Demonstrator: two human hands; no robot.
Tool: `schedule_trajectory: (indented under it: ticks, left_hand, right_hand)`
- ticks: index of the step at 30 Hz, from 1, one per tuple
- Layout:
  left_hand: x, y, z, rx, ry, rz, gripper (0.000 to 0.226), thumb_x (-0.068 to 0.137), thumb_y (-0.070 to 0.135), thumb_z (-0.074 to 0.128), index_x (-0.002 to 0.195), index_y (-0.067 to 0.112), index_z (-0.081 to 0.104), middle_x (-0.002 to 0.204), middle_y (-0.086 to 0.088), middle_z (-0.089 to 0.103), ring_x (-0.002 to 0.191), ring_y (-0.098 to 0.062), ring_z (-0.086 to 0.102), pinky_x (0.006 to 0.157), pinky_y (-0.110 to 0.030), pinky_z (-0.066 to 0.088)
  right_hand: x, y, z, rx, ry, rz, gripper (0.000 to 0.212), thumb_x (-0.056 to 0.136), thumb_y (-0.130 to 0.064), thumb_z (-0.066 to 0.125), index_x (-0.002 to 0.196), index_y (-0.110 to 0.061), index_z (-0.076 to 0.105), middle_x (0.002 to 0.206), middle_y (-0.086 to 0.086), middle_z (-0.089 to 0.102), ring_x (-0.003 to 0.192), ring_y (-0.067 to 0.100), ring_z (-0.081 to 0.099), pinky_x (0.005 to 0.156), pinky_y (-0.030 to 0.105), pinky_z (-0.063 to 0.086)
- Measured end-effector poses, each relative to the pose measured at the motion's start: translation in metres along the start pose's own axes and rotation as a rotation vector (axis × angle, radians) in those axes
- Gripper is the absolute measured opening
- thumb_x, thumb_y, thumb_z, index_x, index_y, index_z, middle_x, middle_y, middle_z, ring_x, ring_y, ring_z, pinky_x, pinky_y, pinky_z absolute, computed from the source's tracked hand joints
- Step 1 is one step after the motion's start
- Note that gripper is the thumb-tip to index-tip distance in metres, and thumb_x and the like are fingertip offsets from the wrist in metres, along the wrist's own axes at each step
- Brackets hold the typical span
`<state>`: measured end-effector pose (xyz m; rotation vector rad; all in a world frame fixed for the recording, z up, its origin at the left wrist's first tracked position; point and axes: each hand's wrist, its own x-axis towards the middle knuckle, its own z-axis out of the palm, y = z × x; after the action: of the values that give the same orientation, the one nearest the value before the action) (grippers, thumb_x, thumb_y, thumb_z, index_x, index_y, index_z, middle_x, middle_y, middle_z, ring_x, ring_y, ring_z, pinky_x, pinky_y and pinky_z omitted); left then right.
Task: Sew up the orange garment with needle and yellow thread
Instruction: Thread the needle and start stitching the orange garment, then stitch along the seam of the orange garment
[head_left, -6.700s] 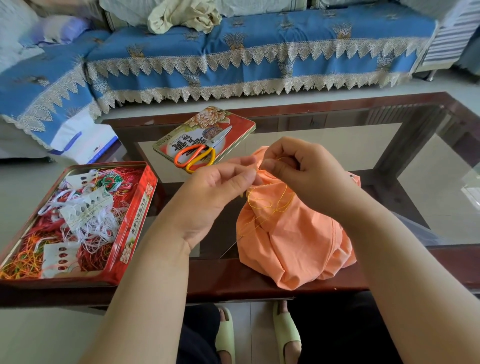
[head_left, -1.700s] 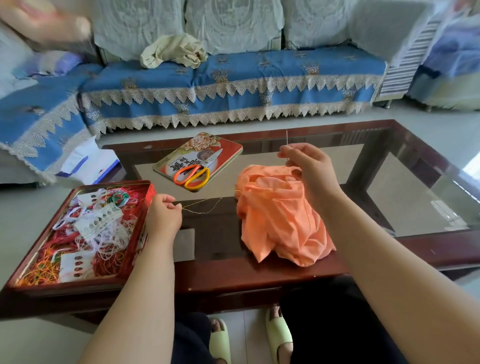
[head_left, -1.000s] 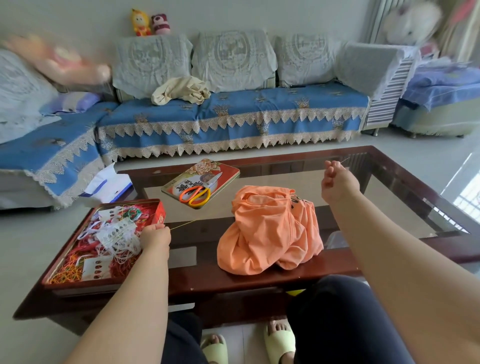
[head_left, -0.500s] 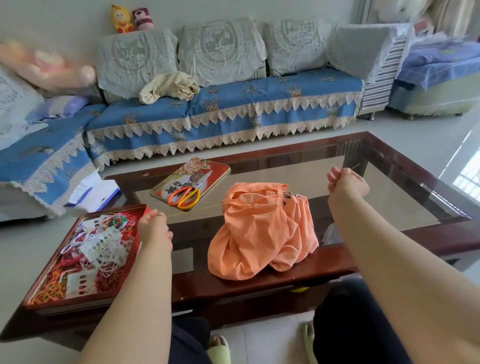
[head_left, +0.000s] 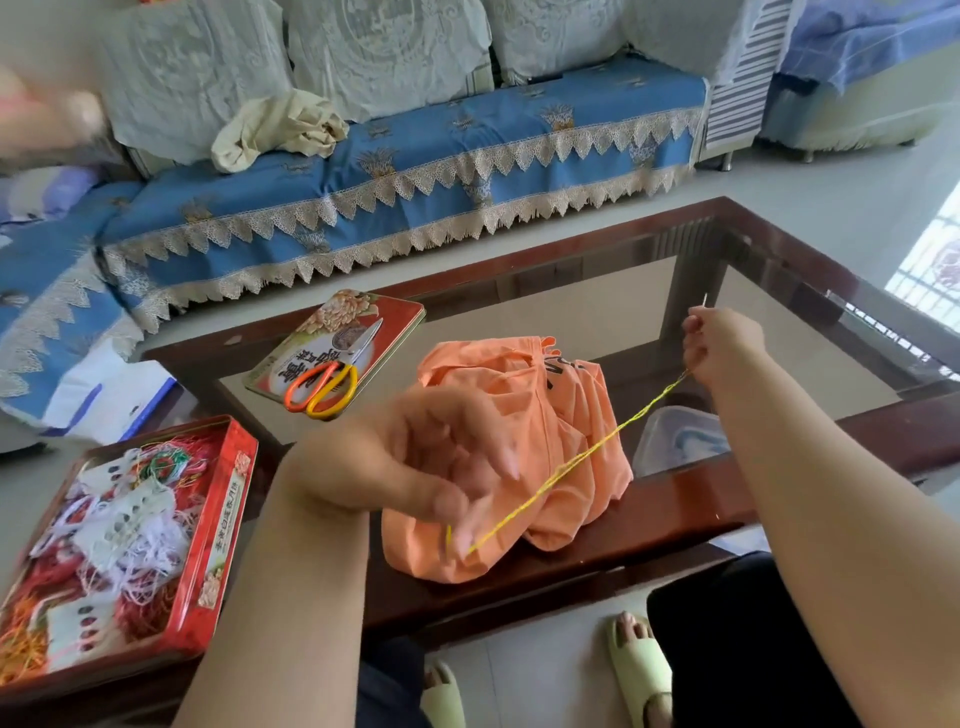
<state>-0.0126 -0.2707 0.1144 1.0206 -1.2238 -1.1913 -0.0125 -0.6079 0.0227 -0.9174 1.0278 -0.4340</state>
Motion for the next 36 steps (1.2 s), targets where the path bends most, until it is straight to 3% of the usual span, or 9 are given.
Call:
schedule_trajectory:
  ticks: [3,7,9,11,17,20,27,30,36]
  left_hand:
    - [0.008,-0.011,0.007,0.183,0.025,-0.304,0.051,0.08,0.041,0.073,0.124,0.017,0.059,0.105,-0.009,0.067,0.088,-0.023,0.068,0.069,-0.033,0.056]
    - [0.0,-0.029,-0.021,0.45,0.726,-0.476,0.043,0.076,0.052,0.065,0.105,0.02,0.069,0.099,0.001,0.072,0.097,-0.024,0.067,0.083,-0.046,0.057]
    - [0.0,-0.043,-0.04,0.727,1.052,-0.477,0.024,0.086,0.041,0.065,0.101,0.024,0.07,0.098,0.009,0.069,0.1,-0.017,0.063,0.082,-0.034,0.053]
    - [0.008,-0.054,-0.054,0.98,1.176,-0.418,0.016,0.092,0.031,0.064,0.103,0.021,0.069,0.101,0.01,0.067,0.097,-0.01,0.06,0.073,-0.016,0.044]
    - [0.057,-0.081,-0.079,1.341,1.071,-0.418,0.028,0.088,0.043,0.066,0.106,0.022,0.068,0.119,0.003,0.059,0.116,-0.017,0.048,0.093,-0.027,0.035]
    - [0.068,-0.097,-0.085,1.411,0.975,-0.521,0.038,0.089,0.053,0.058,0.113,0.024,0.065,0.131,0.002,0.056,0.124,-0.019,0.045,0.104,-0.031,0.033]
    - [0.063,-0.119,-0.101,1.223,0.959,-0.571,0.033,0.092,0.047,0.057,0.109,0.023,0.074,0.138,0.005,0.056,0.127,-0.021,0.049,0.107,-0.038,0.042]
    - [0.064,-0.116,-0.098,1.151,0.996,-0.546,0.029,0.094,0.039,0.058,0.112,0.022,0.072,0.145,0.004,0.049,0.137,-0.021,0.037,0.114,-0.037,0.029]
    - [0.068,-0.108,-0.092,1.161,1.01,-0.469,0.034,0.097,0.033,0.054,0.121,0.013,0.067,0.138,-0.002,0.056,0.132,-0.023,0.042,0.11,-0.034,0.03]
  right_hand:
    - [-0.008,0.01,0.006,-0.407,-0.209,-0.175,0.014,0.093,-0.018,0.06,0.079,-0.014,0.059,0.065,0.002,0.053,0.041,0.007,0.039,0.031,0.014,0.027]
    - [-0.045,0.027,0.027,-0.627,-0.46,-0.282,0.011,0.095,-0.02,0.058,0.089,-0.011,0.06,0.067,0.004,0.055,0.049,0.01,0.042,0.033,0.015,0.031]
    - [-0.057,0.033,0.04,-0.6,-0.497,-0.275,0.014,0.098,-0.02,0.053,0.094,-0.009,0.06,0.071,0.004,0.058,0.05,0.009,0.042,0.038,0.016,0.032]
    - [-0.063,0.037,0.051,-0.58,-0.481,-0.271,0.016,0.1,-0.02,0.05,0.098,-0.008,0.06,0.074,0.004,0.062,0.051,0.01,0.042,0.043,0.019,0.032]
    - [-0.058,0.049,0.073,-0.755,-0.38,-0.236,0.019,0.097,-0.023,0.056,0.103,-0.005,0.061,0.087,0.005,0.071,0.042,0.006,0.053,0.035,0.014,0.038]
    - [-0.045,0.055,0.081,-0.923,-0.333,-0.318,0.023,0.096,-0.021,0.055,0.097,0.0,0.066,0.091,0.012,0.073,0.063,0.019,0.065,0.056,0.029,0.055]
    - [-0.046,0.055,0.092,-0.735,-0.49,-0.134,0.011,0.097,-0.025,0.056,0.091,-0.016,0.058,0.072,0.004,0.059,0.056,0.013,0.054,0.051,0.021,0.047]
    - [-0.054,0.053,0.083,-0.813,-0.571,-0.065,0.015,0.096,-0.027,0.058,0.088,-0.014,0.06,0.07,0.006,0.051,0.049,0.012,0.042,0.045,0.023,0.04]
    - [-0.075,0.044,0.077,-0.733,-0.503,-0.454,0.02,0.095,-0.024,0.059,0.096,-0.006,0.067,0.071,0.002,0.058,0.056,0.01,0.049,0.048,0.019,0.042]
